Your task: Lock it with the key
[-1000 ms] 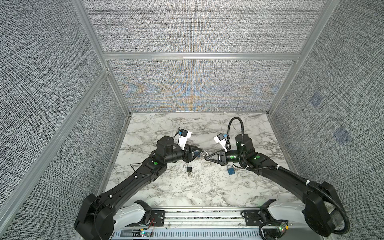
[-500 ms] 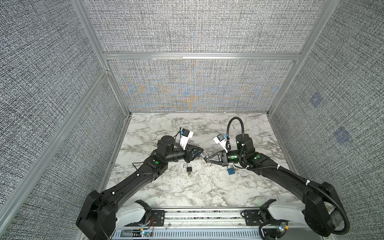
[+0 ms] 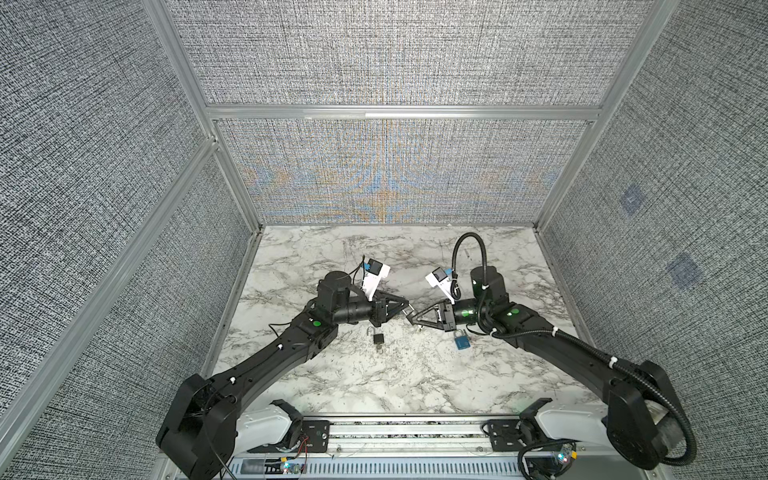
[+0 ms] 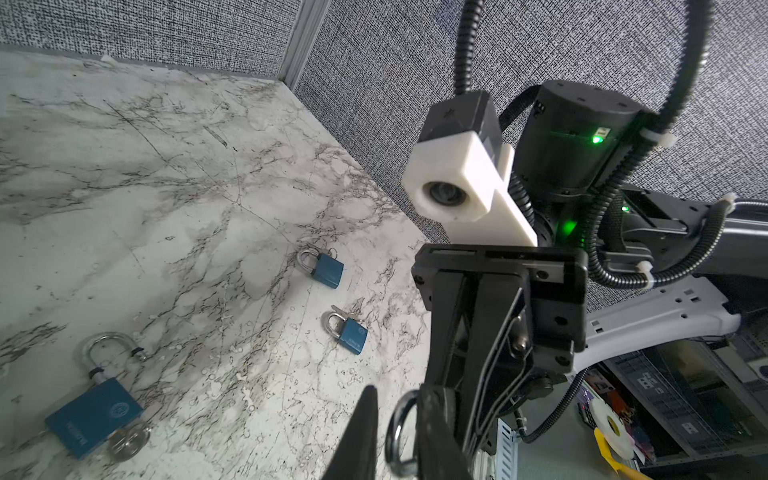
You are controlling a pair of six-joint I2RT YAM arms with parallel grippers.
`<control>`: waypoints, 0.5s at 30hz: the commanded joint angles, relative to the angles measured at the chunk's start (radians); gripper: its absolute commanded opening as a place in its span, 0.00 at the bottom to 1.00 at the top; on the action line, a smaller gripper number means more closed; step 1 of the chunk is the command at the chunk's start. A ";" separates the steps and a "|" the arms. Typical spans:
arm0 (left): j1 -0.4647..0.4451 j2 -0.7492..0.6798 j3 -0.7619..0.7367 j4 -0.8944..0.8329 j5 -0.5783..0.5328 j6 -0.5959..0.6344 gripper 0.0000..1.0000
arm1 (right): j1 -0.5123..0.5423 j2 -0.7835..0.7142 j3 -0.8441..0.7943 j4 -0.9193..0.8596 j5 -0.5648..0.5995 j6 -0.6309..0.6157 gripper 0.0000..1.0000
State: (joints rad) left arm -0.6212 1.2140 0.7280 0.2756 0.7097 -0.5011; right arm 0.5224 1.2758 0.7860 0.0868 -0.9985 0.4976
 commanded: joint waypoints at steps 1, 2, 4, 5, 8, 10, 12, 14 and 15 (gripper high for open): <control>0.000 0.002 -0.002 0.033 0.017 -0.002 0.16 | -0.001 0.000 0.010 0.033 -0.014 0.006 0.00; 0.000 0.003 -0.001 0.033 0.017 -0.003 0.13 | -0.001 0.001 0.010 0.035 -0.015 0.008 0.00; 0.000 0.005 -0.005 0.035 0.019 -0.004 0.06 | -0.002 -0.001 0.010 0.047 -0.021 0.019 0.00; 0.000 0.008 -0.008 0.036 0.020 -0.005 0.03 | -0.001 -0.001 0.012 0.052 -0.026 0.025 0.00; -0.001 0.014 -0.014 0.039 0.024 -0.007 0.00 | -0.002 -0.008 0.010 0.083 -0.048 0.056 0.00; 0.000 0.017 -0.017 0.040 0.024 -0.005 0.00 | -0.003 -0.016 0.009 0.111 -0.064 0.081 0.00; 0.000 0.021 -0.020 0.040 0.024 -0.005 0.00 | -0.004 -0.024 0.007 0.144 -0.078 0.113 0.00; 0.000 0.021 -0.020 0.039 0.024 0.000 0.00 | -0.005 -0.033 0.003 0.172 -0.094 0.140 0.00; 0.000 0.020 -0.021 0.040 0.022 0.001 0.00 | -0.006 -0.038 0.001 0.185 -0.098 0.153 0.00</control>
State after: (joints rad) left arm -0.6205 1.2285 0.7143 0.3527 0.7364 -0.5205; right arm 0.5159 1.2530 0.7837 0.1116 -1.0195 0.6003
